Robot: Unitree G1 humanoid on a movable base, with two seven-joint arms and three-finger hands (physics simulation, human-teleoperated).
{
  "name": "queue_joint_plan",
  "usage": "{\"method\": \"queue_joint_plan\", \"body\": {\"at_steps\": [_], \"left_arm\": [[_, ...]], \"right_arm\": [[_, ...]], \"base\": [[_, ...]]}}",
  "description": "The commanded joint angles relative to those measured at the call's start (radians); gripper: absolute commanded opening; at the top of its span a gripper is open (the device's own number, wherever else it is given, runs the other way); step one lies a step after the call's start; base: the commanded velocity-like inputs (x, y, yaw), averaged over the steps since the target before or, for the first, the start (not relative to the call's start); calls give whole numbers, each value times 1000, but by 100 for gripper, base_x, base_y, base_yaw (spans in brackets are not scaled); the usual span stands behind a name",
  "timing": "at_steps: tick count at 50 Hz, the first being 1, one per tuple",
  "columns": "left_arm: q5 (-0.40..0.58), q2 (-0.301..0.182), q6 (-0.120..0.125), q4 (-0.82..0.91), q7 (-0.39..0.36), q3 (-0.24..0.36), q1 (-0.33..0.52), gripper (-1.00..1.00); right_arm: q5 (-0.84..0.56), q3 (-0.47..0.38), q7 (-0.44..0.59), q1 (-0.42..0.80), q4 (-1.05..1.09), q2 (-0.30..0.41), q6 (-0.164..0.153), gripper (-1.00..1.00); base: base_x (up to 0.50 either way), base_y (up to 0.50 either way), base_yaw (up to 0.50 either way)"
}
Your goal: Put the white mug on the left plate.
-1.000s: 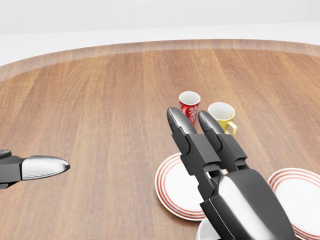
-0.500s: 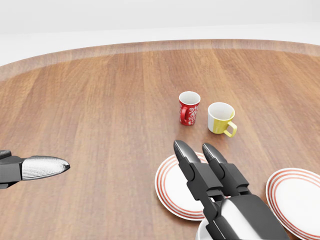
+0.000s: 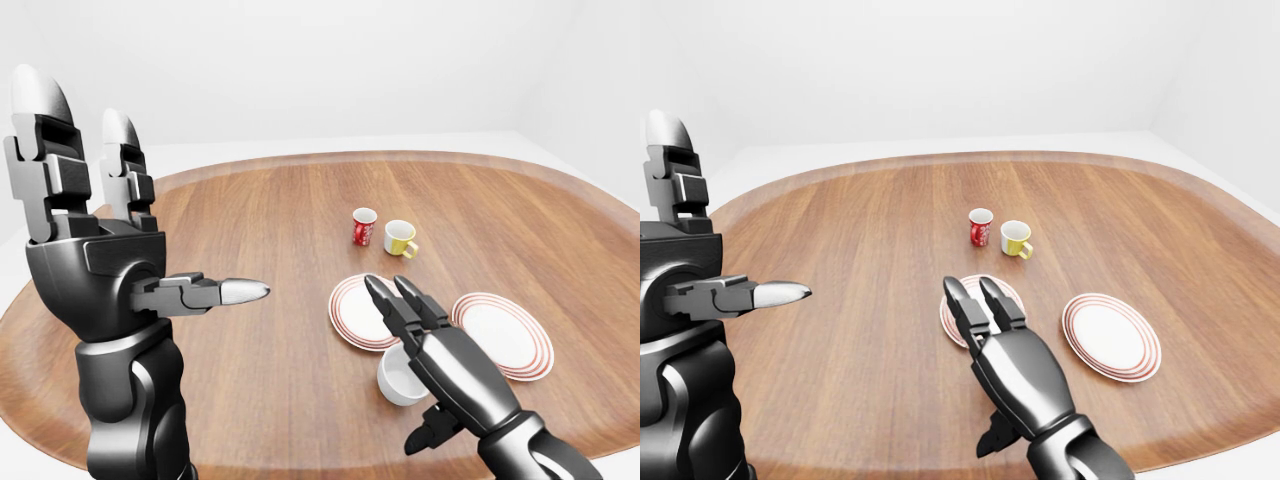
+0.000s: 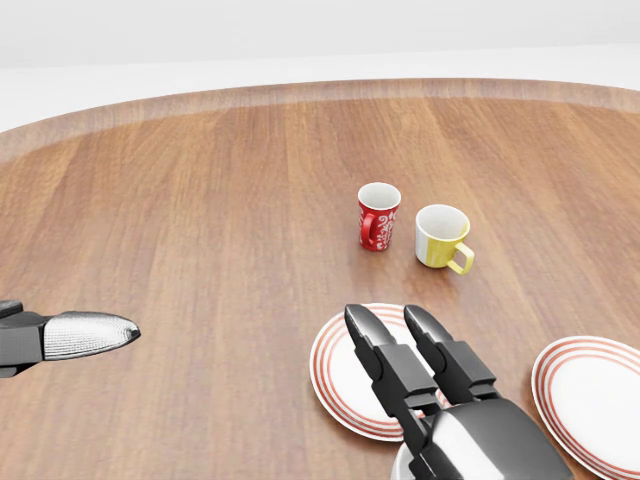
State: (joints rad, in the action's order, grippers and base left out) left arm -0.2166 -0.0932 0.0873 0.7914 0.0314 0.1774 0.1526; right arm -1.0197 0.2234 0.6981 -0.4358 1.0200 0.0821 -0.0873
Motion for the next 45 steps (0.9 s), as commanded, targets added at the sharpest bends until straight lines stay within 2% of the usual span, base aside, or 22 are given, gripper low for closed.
{"method": "queue_joint_plan", "body": {"at_steps": [1,9,23,45], "left_arm": [[0,-1,0,-1,1,1,3,100],[1,2,0,2,0,-2,-3,100],[0,3,0,6,-1,-1,-5,100],[0,3,0,8,-3,-3,-7,100]], "right_arm": [[-22,-50,0,10,-23,-10,0,100],[-19,-105,0,3,-63,-25,0,100],[-39,-111,0,10,-103,-46,0,100],[-50,-187,0,68,-208,-59,0,100]], "base": [[0,0,0],[0,0,0],[0,0,0],[0,0,0]]}}
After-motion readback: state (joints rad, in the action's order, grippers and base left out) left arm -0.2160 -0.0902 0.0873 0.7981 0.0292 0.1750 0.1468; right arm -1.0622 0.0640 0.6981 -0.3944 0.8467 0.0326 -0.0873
